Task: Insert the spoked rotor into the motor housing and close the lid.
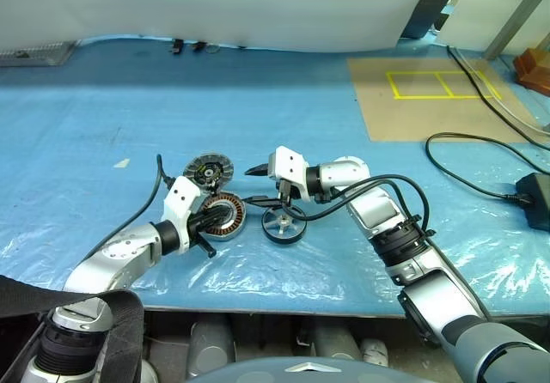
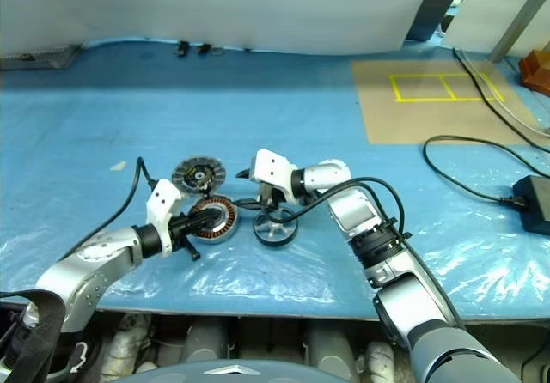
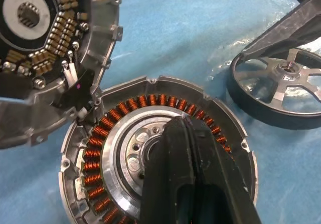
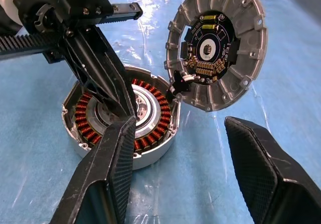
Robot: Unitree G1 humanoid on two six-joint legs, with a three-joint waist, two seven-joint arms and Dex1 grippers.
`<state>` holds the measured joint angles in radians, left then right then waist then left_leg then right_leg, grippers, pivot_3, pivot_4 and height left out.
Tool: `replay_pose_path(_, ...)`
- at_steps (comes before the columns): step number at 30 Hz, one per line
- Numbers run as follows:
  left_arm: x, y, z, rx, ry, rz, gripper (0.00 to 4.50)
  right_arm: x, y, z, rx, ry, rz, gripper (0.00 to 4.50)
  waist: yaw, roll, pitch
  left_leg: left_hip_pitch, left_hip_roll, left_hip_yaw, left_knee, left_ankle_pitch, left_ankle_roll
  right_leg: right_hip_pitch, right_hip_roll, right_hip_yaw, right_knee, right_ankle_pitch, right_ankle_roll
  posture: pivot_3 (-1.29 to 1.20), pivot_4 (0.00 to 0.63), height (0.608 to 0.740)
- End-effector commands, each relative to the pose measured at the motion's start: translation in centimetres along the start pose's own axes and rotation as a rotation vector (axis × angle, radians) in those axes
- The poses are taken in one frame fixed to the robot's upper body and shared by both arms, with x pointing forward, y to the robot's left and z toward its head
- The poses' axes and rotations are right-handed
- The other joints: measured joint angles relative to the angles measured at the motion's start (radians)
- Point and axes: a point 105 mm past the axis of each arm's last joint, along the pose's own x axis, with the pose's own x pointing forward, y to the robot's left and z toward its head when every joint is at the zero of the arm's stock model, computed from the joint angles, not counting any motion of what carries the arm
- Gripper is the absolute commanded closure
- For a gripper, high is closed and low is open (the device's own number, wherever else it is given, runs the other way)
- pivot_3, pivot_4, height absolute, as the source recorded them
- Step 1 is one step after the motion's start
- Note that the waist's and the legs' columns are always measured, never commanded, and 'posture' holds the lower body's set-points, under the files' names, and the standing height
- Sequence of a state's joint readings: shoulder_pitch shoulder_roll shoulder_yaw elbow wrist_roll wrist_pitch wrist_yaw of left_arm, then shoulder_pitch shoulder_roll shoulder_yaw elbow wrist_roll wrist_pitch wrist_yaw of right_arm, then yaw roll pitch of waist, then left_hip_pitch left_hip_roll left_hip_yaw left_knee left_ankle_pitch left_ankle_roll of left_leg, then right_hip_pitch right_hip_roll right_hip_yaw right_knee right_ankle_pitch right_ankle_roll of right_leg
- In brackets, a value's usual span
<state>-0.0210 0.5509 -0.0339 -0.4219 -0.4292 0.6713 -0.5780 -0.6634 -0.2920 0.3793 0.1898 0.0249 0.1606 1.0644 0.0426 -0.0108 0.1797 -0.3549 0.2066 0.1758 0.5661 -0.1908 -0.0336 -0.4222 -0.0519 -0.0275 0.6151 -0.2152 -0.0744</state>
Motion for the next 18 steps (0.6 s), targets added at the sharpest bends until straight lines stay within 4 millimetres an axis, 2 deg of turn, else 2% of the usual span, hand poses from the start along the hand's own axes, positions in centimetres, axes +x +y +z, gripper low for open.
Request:
replay_pose_path(1, 0.1, 0.0, -2.3, -0.015, 0.060, 0.022, 4.47, 0.0, -0.4, 0.9, -0.039, -0.021, -0.011, 1.62, 0.000, 0.000, 0.000, 0.001, 0.000, 0.000, 0.000, 0.000, 0.000, 0.001, 0.000, 0.000, 0.000, 0.000, 0.000, 0.00, 0.150, 0.740)
replay_pose_path(6, -0.7, 0.6, -0.7, -0.004, -0.015, 0.031, 4.47, 0.1, -0.1, 0.9, -0.027, -0.028, -0.005, 1.62, 0.000, 0.000, 0.000, 0.002, 0.000, 0.000, 0.000, 0.000, 0.000, 0.002, 0.000, 0.000, 0.000, 0.000, 0.000, 0.00, 0.150, 0.740)
replay_pose_path(13, -2.3, 2.2, 2.7, -0.043, -0.185, 0.063, 4.47, 0.2, -0.1, 1.2, -0.006, -0.048, -0.008, 1.62, -0.001, 0.000, 0.000, 0.000, 0.000, 0.000, 0.000, 0.000, 0.000, 0.000, 0.000, 0.000, 0.000, 0.000, 0.000, 0.00, 0.150, 0.740)
replay_pose_path(15, -2.1, 2.2, 2.4, -0.047, -0.161, 0.063, 4.47, 0.2, -0.1, 1.1, 0.005, -0.043, 0.002, 1.62, -0.001, 0.000, 0.000, 0.000, 0.000, 0.000, 0.000, 0.000, 0.000, 0.000, 0.000, 0.000, 0.000, 0.000, 0.000, 0.00, 0.150, 0.740)
replay_pose_path(18, -1.7, 1.9, 0.8, -0.017, -0.076, 0.057, 4.47, 0.1, 0.0, 1.0, 0.003, -0.033, 0.011, 1.62, -0.001, 0.000, 0.000, 0.000, 0.000, 0.000, 0.000, 0.000, 0.000, 0.000, 0.000, 0.000, 0.000, 0.000, 0.000, 0.00, 0.150, 0.740)
